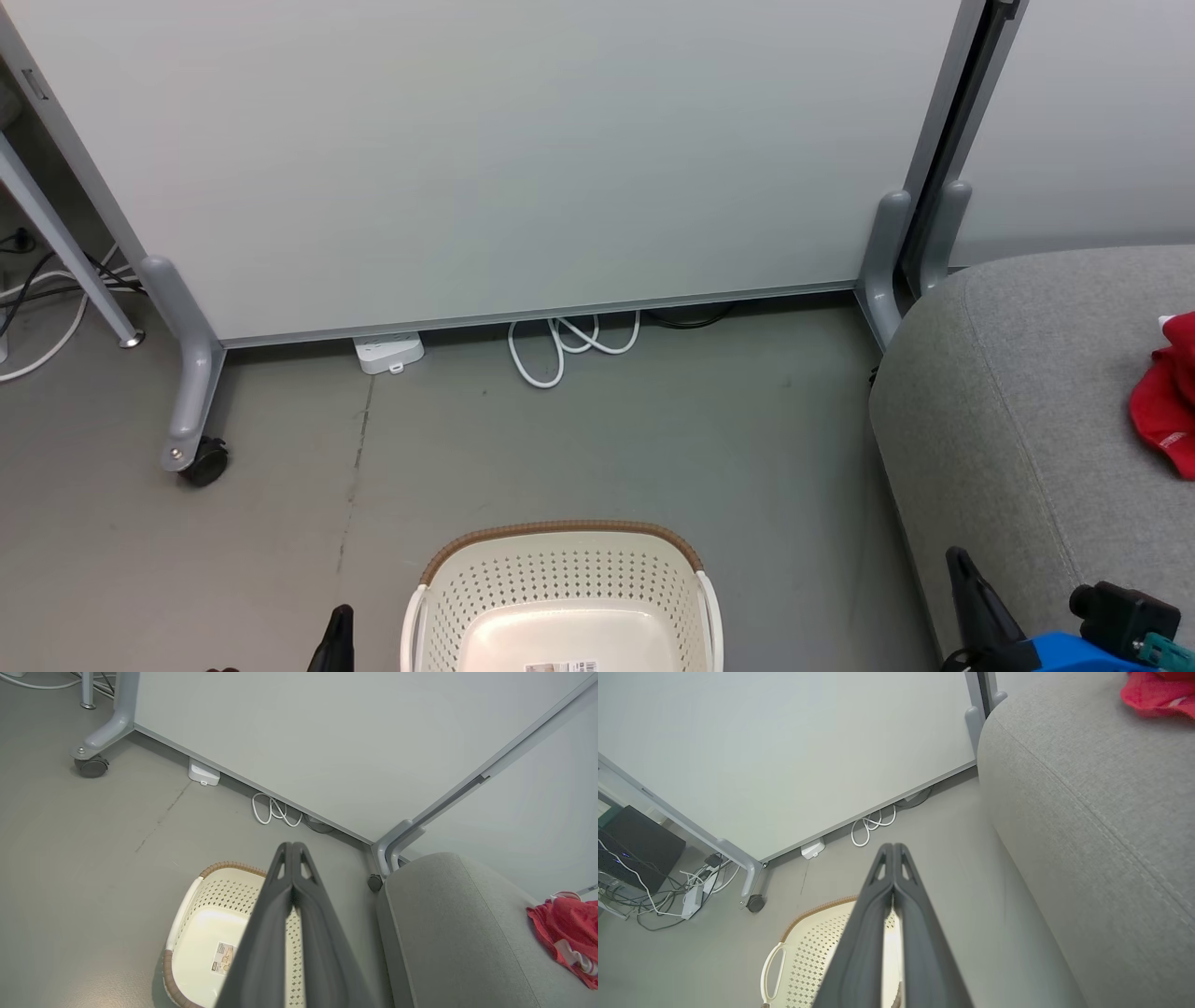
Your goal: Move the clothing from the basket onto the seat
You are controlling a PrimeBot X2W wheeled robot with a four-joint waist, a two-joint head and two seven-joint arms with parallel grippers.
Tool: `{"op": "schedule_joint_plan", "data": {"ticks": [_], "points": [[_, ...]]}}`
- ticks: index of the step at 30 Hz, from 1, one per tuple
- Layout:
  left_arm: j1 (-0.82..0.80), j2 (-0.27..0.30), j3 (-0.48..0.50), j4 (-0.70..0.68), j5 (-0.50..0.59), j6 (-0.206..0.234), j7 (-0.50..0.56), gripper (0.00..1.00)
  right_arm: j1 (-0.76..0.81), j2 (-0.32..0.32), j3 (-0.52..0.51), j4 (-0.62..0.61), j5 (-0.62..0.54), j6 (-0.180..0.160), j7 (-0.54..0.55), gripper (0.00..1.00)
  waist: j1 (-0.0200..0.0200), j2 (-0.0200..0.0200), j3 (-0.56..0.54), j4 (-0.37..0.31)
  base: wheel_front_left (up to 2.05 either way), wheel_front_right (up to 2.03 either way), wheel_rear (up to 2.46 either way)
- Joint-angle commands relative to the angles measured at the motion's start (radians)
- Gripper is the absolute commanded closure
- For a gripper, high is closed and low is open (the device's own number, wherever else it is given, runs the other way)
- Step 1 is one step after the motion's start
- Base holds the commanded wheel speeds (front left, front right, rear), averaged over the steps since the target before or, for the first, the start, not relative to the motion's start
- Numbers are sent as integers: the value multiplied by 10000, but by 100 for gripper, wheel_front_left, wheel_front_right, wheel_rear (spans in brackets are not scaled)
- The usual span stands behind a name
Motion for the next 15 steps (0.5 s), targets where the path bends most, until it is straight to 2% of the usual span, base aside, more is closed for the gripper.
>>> {"op": "schedule_joint_plan", "data": {"ticks": [1, 15], "points": [[-285, 75, 144, -227, -446, -12, 99, 100, -335, -9, -42, -109, 554, -2, 29, 100, -1, 0, 2, -6, 0, 0, 0], [-495, 106, 467, -511, -2233, -19, 576, 100, -626, -10, -102, -31, 2712, -3, 163, 100, -1, 0, 18, -53, 0, 0, 0]]}}
